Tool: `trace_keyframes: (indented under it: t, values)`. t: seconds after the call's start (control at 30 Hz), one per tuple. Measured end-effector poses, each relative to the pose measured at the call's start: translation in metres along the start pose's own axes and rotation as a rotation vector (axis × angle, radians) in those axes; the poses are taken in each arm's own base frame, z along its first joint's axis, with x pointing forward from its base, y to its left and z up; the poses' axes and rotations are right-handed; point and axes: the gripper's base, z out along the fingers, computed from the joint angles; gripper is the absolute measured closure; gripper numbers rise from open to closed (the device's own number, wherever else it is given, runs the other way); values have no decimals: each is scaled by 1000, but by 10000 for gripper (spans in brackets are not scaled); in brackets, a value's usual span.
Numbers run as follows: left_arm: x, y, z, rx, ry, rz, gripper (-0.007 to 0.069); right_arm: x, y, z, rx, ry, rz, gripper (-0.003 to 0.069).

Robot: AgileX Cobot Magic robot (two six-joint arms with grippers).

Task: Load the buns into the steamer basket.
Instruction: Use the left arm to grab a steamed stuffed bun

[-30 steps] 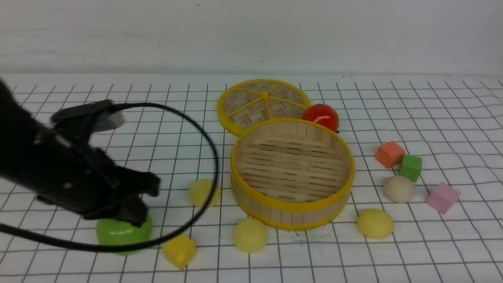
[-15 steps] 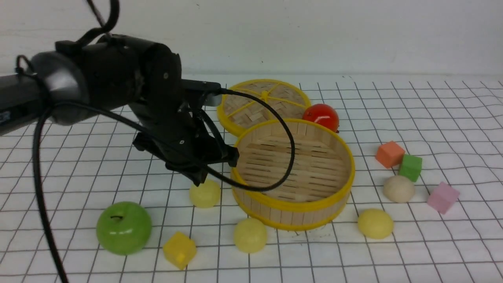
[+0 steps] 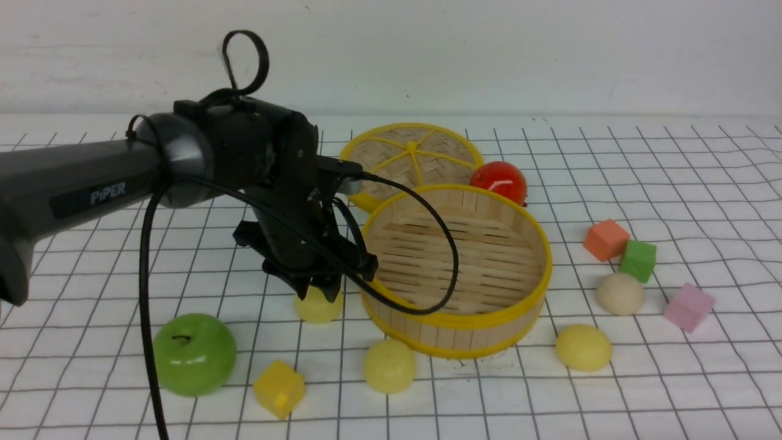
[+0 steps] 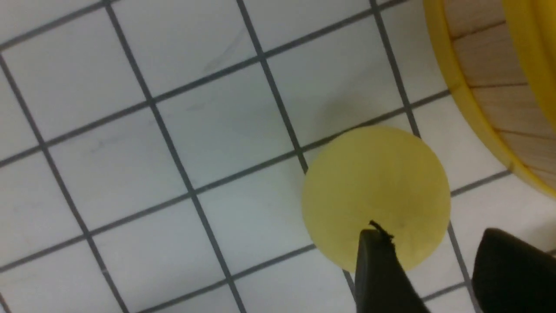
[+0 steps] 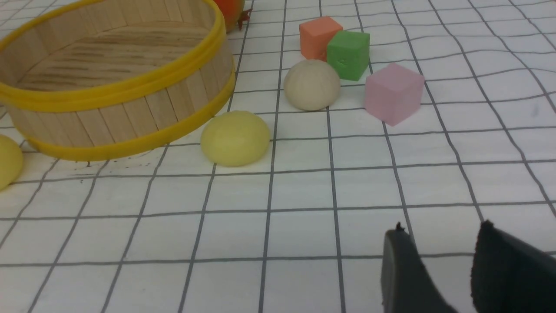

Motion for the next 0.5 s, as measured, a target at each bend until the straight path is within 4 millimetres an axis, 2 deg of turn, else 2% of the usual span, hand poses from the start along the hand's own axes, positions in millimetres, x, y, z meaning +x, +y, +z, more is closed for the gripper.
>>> trace_keyframes:
  t: [0.27, 0.5]
  values:
    - [-1, 3, 18, -35, -5, 36, 360, 0, 0, 0, 0, 0, 0, 420]
    - [-4, 3, 19, -35, -31, 41, 430, 0, 0, 0, 0, 0, 0, 420]
